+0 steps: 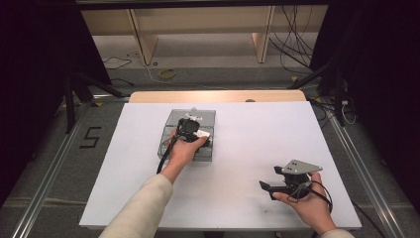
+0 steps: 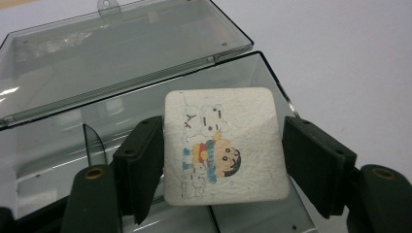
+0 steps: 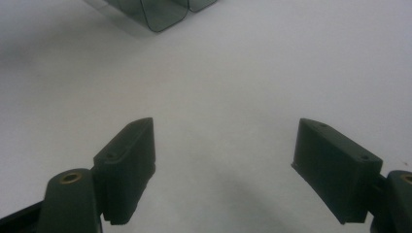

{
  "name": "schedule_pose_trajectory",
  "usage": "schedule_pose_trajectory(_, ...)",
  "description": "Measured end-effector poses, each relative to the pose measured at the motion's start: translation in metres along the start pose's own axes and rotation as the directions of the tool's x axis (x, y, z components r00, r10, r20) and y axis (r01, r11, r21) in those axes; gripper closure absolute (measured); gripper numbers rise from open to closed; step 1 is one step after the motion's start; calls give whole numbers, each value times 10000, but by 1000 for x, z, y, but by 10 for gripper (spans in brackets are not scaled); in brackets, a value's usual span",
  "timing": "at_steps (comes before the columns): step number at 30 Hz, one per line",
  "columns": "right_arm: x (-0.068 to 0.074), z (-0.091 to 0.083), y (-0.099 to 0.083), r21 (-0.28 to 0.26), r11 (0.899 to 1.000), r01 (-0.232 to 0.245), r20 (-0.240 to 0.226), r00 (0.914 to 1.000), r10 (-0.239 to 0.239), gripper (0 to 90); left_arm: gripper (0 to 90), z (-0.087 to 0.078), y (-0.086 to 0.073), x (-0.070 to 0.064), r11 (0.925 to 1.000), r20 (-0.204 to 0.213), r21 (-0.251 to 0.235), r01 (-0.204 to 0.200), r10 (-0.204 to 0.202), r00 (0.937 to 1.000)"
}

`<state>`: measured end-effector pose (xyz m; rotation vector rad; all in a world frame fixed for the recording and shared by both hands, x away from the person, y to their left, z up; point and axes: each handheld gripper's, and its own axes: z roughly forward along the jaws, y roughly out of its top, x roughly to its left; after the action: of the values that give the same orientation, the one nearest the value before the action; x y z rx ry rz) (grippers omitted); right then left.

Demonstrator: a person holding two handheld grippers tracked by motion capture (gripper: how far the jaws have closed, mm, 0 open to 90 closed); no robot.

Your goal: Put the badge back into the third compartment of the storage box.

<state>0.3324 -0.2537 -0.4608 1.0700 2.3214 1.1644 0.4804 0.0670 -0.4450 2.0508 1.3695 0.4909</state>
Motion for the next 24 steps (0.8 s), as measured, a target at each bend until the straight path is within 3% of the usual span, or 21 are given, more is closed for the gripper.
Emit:
schedule_pose_trajectory(18,0,0,0,-16,10000,13,-15,10000,-13,237,326,8,4,-2,9998,180,133,134,-136,9997)
schedule_pose_trajectory(24,0,-1,1,-50,10000,55,-9,10000,-55,235,323,8,5,-1,9998,254,-158,142,-138,9996)
